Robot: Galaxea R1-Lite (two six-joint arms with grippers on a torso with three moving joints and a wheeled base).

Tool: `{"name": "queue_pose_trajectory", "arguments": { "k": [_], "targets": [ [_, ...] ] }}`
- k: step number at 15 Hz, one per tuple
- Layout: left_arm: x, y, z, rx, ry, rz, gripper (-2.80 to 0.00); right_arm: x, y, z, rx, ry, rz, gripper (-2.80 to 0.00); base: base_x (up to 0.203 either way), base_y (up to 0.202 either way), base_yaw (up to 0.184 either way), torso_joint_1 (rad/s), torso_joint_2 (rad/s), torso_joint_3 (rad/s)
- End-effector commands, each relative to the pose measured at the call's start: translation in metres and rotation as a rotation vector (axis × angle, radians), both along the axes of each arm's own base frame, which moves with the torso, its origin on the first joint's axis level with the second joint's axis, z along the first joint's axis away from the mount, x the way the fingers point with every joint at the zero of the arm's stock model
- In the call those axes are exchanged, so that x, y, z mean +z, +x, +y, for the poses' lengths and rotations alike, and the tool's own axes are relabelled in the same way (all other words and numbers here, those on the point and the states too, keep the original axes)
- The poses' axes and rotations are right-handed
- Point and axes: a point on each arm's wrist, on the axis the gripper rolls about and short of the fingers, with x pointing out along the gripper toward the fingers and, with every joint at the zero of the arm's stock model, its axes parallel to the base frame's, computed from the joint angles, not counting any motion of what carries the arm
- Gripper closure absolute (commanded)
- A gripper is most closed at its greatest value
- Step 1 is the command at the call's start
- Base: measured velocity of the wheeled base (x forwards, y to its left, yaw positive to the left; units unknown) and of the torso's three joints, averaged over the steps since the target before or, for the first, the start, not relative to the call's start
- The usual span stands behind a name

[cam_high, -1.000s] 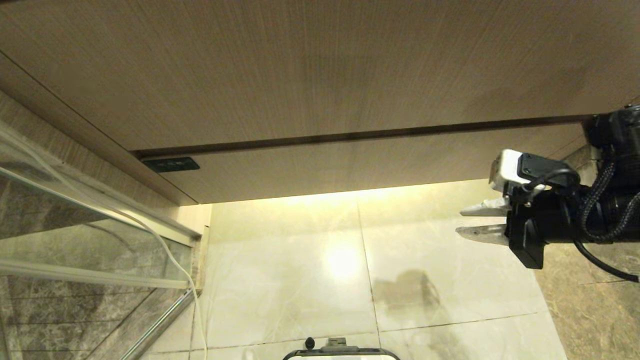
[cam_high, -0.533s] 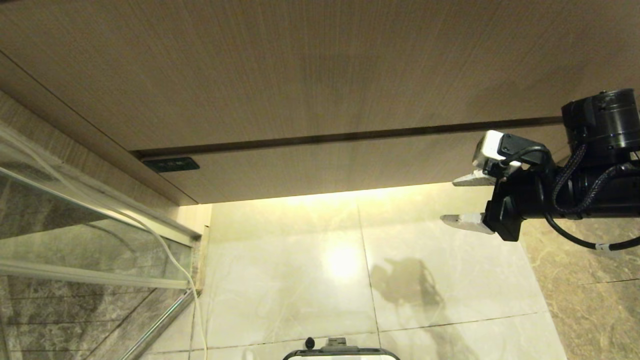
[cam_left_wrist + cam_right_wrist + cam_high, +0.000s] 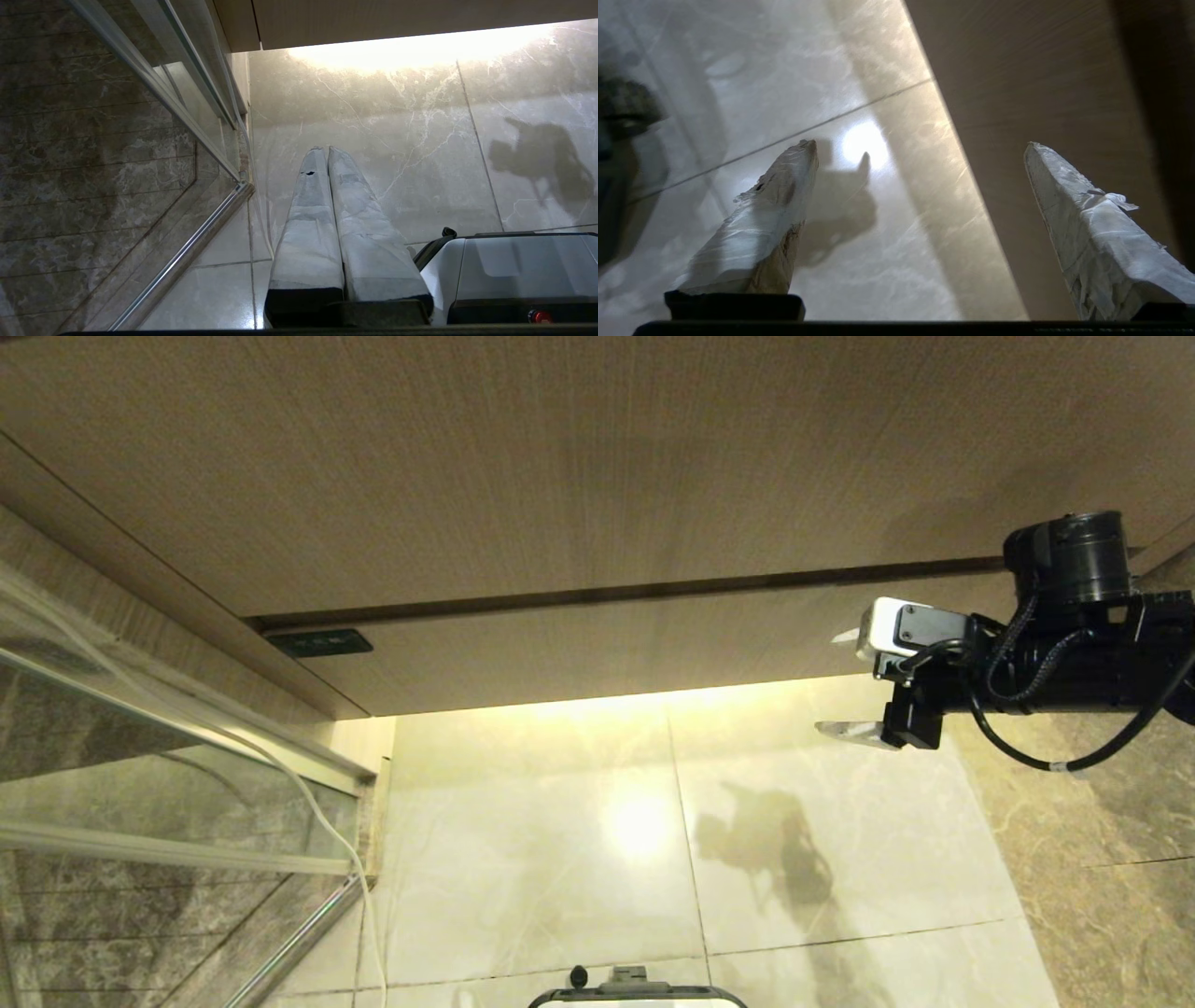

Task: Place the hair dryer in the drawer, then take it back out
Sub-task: Pull open the drawer

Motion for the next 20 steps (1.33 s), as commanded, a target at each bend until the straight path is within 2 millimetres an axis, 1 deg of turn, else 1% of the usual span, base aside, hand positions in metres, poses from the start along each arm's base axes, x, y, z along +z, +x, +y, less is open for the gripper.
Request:
{"name": "queue_pose_trajectory", "arguments": {
  "k": [1,3,6,8,11,16,20],
  "targets": [
    [0.0,0.0,0.0,0.001,0.0,0.002,0.0,-0.006,0.021,-0.003,0.008,0.009,-0.023,-2.8,0.0,0.0,0.0,0.0,0.0,0.0],
    [0.0,0.0,0.0,0.001,0.0,0.002,0.0,-0.003,0.021,-0.003,0.01,0.012,-0.033,-2.8,0.0,0.0,0.0,0.0,0.0,0.0],
    [0.0,0.0,0.0,0.001,0.0,0.002,0.0,0.001,0.015,-0.003,0.029,0.022,-0.044,-2.8,0.0,0.0,0.0,0.0,0.0,0.0],
    [0.0,0.0,0.0,0.001,0.0,0.002,0.0,0.007,0.012,-0.003,0.064,0.013,-0.094,-2.8,0.0,0.0,0.0,0.0,0.0,0.0],
    [0.0,0.0,0.0,0.001,0.0,0.002,0.0,0.011,0.017,-0.003,0.088,-0.022,-0.197,-2.8,0.0,0.0,0.0,0.0,0.0,0.0],
    [0.0,0.0,0.0,0.001,0.0,0.0,0.0,0.005,0.031,0.0,0.105,-0.044,-0.214,-2.8,0.0,0.0,0.0,0.0,0.0,0.0],
    [0.0,0.0,0.0,0.001,0.0,0.002,0.0,0.004,0.055,0.004,0.105,-0.042,-0.252,-2.8,0.0,0.0,0.0,0.0,0.0,0.0]
  ]
}}
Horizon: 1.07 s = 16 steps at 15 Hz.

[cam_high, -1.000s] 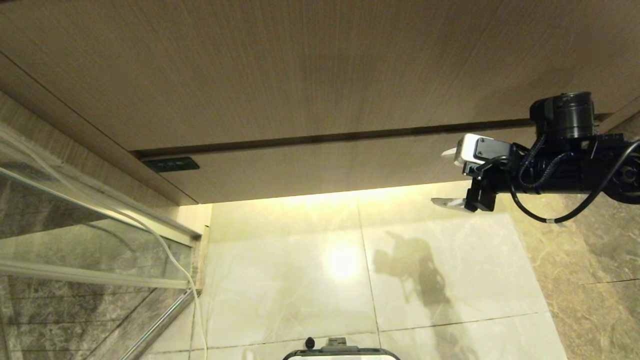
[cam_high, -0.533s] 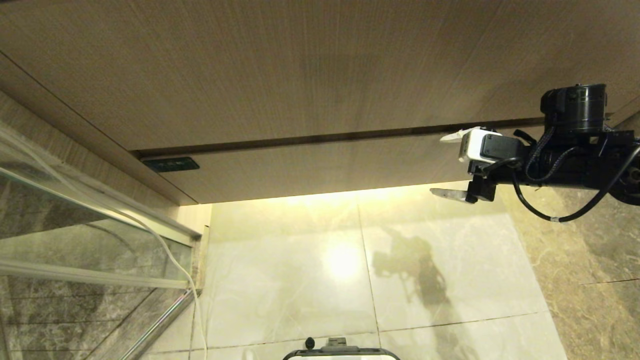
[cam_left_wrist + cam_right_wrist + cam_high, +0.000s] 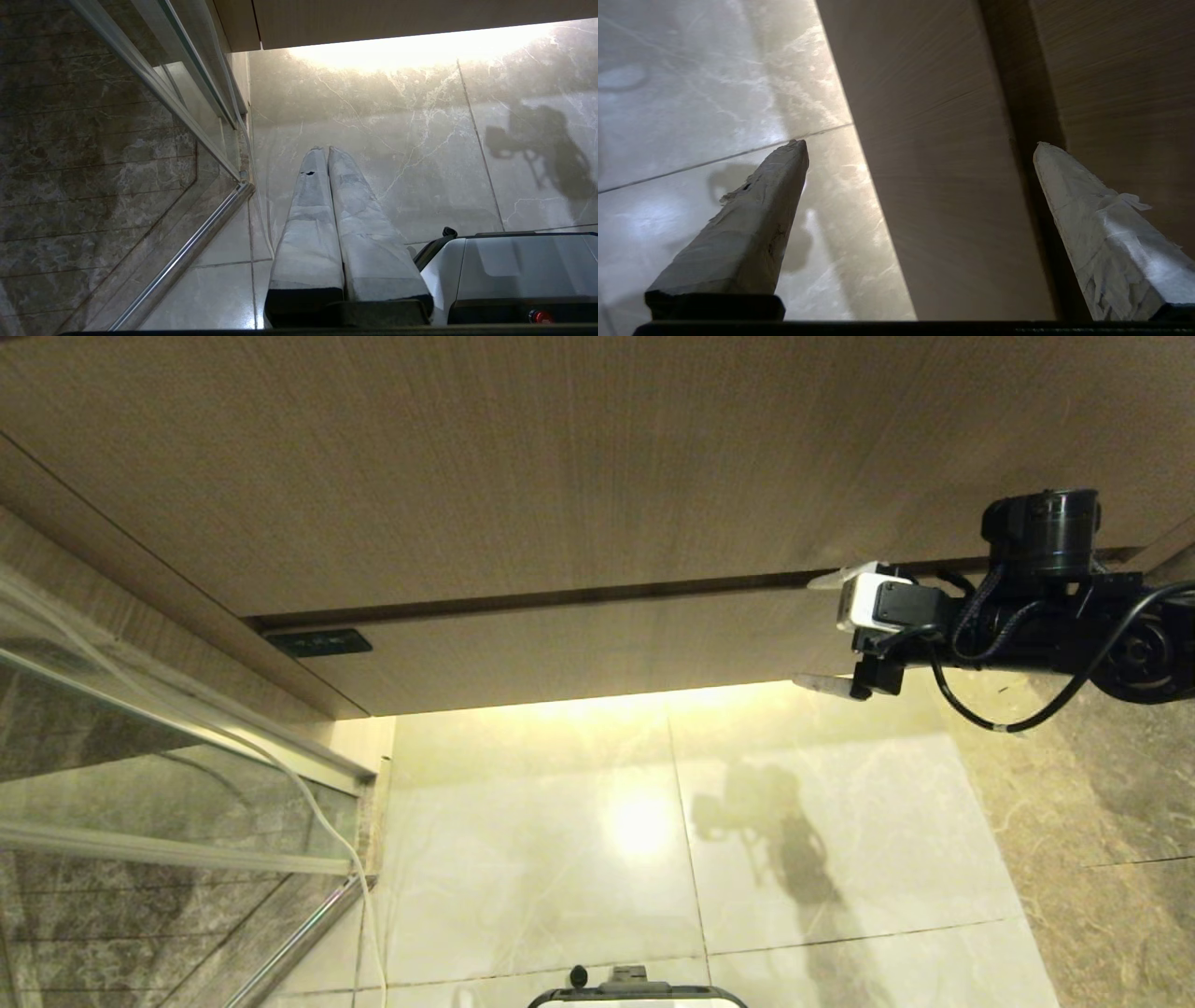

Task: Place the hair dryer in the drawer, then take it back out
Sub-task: Pull open the drawer

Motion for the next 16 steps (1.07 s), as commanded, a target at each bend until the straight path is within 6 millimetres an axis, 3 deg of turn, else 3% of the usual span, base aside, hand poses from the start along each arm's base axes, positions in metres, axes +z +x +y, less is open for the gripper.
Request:
{"name": "queue_pose_trajectory", "arguments": {
  "k": [1,16],
  "targets": [
    [0.0,0.0,0.0,0.0,0.0,0.001,0.0,-0.006,0.017,0.003,0.002,-0.003,-0.009,-2.8,0.0,0.0,0.0,0.0,0.0,0.0],
    [0.0,0.0,0.0,0.0,0.0,0.001,0.0,-0.025,0.046,0.004,-0.019,0.003,0.011,-2.8,0.0,0.0,0.0,0.0,0.0,0.0]
  ]
}}
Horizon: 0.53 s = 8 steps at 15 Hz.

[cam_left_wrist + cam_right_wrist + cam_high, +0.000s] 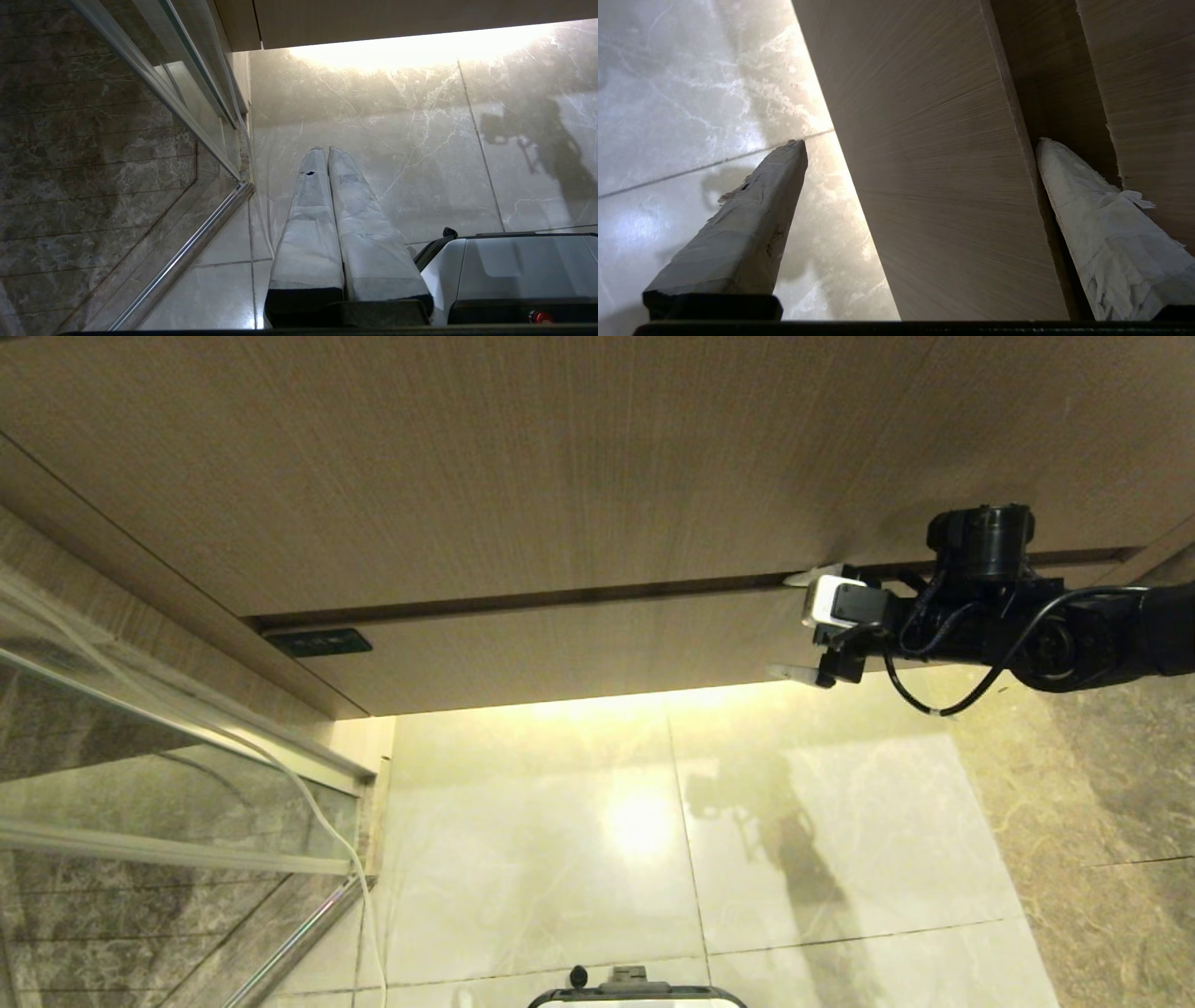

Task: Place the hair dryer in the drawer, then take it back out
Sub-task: Pull open the drawer

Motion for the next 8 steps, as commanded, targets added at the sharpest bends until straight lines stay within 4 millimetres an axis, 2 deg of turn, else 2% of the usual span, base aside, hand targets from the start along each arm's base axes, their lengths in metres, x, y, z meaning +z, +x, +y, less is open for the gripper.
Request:
{"name": "queue_pose_trajectory", "arguments": {
  "k": [1,8],
  "targets": [
    [0.0,0.0001,0.0,0.0,0.0,0.001,0.0,-0.0095,0.0015,-0.0023,-0.011,-0.01,0.042,-2.8,0.0,0.0,0.0,0.0,0.0,0.0],
    [0.0,0.0001,0.0,0.0,0.0,0.001,0.0,-0.0119,-0.0044,-0.0114,-0.13,-0.017,0.139,-2.8,0.0,0.0,0.0,0.0,0.0,0.0]
  ]
}}
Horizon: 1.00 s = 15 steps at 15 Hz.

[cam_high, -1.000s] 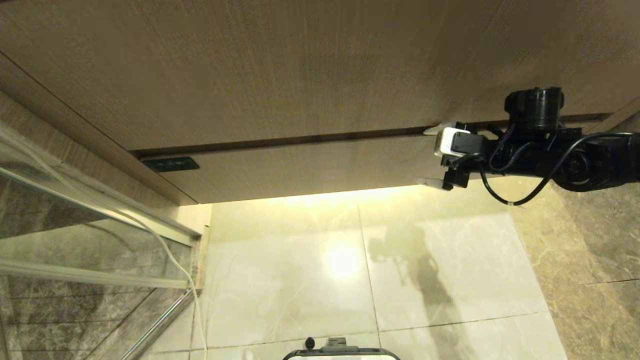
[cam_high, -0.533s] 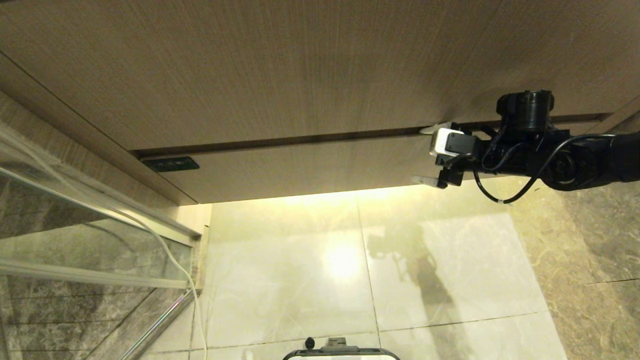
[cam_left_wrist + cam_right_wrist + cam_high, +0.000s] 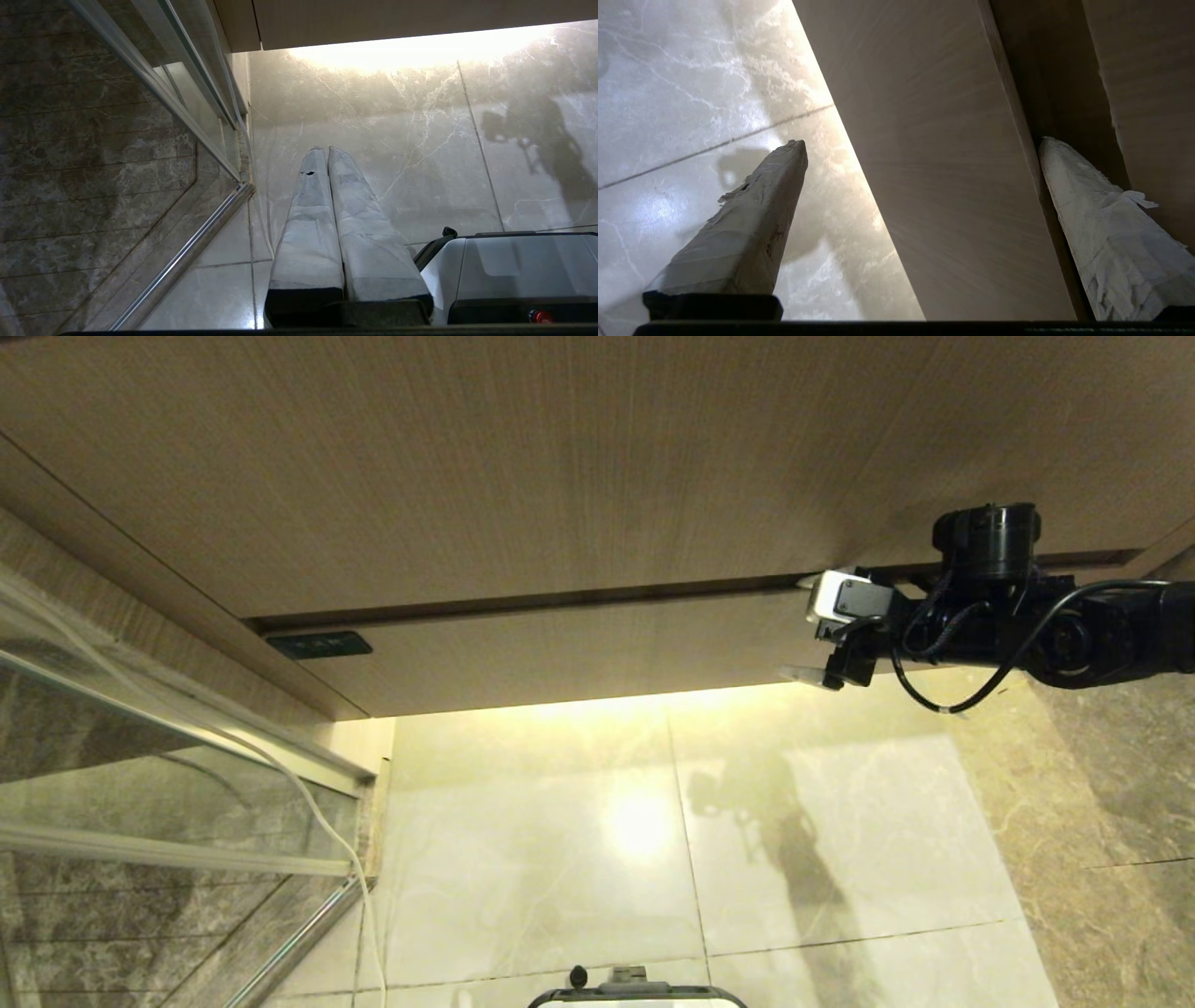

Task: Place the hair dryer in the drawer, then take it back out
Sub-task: Pull open the drawer

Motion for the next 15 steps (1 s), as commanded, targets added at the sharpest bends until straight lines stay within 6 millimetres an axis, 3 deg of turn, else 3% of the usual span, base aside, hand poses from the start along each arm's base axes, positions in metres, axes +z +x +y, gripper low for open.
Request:
{"name": "queue_pose_trajectory", "arguments": {
  "k": [1,15],
  "targets": [
    [0.0,0.0,0.0,0.0,0.0,0.001,0.0,-0.002,-0.002,-0.001,-0.011,-0.01,0.016,-2.8,0.0,0.0,0.0,0.0,0.0,0.0],
    [0.0,0.0,0.0,0.0,0.0,0.001,0.0,-0.008,-0.034,-0.009,-0.096,-0.013,0.203,-2.8,0.0,0.0,0.0,0.0,0.0,0.0]
  ]
}}
